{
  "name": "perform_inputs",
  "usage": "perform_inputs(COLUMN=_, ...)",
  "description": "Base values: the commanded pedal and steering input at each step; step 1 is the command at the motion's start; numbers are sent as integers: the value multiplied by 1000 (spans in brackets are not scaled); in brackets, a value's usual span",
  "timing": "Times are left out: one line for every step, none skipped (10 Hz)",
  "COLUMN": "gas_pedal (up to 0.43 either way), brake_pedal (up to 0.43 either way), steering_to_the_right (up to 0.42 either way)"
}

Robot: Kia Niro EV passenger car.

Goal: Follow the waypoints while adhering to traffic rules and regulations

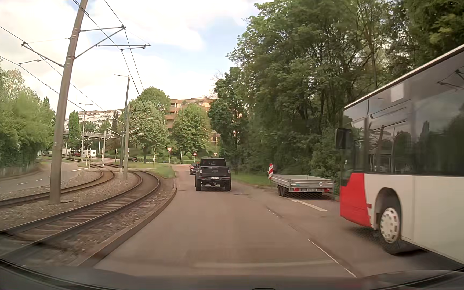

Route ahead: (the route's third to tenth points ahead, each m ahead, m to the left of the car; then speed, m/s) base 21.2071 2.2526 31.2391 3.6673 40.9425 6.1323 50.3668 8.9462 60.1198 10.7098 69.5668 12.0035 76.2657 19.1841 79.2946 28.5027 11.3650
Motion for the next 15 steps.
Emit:
perform_inputs(gas_pedal=0, brake_pedal=0, steering_to_the_right=-39)
perform_inputs(gas_pedal=0, brake_pedal=0, steering_to_the_right=-39)
perform_inputs(gas_pedal=0, brake_pedal=0, steering_to_the_right=-39)
perform_inputs(gas_pedal=0, brake_pedal=0, steering_to_the_right=-38)
perform_inputs(gas_pedal=0, brake_pedal=0, steering_to_the_right=-38)
perform_inputs(gas_pedal=0, brake_pedal=0, steering_to_the_right=-35)
perform_inputs(gas_pedal=0, brake_pedal=0, steering_to_the_right=-32)
perform_inputs(gas_pedal=0, brake_pedal=0, steering_to_the_right=-32)
perform_inputs(gas_pedal=0, brake_pedal=0, steering_to_the_right=-32)
perform_inputs(gas_pedal=0, brake_pedal=0, steering_to_the_right=-33)
perform_inputs(gas_pedal=0, brake_pedal=0, steering_to_the_right=-32)
perform_inputs(gas_pedal=0, brake_pedal=0, steering_to_the_right=-32)
perform_inputs(gas_pedal=0, brake_pedal=0, steering_to_the_right=-32)
perform_inputs(gas_pedal=0, brake_pedal=0, steering_to_the_right=-31)
perform_inputs(gas_pedal=0, brake_pedal=0, steering_to_the_right=-32)
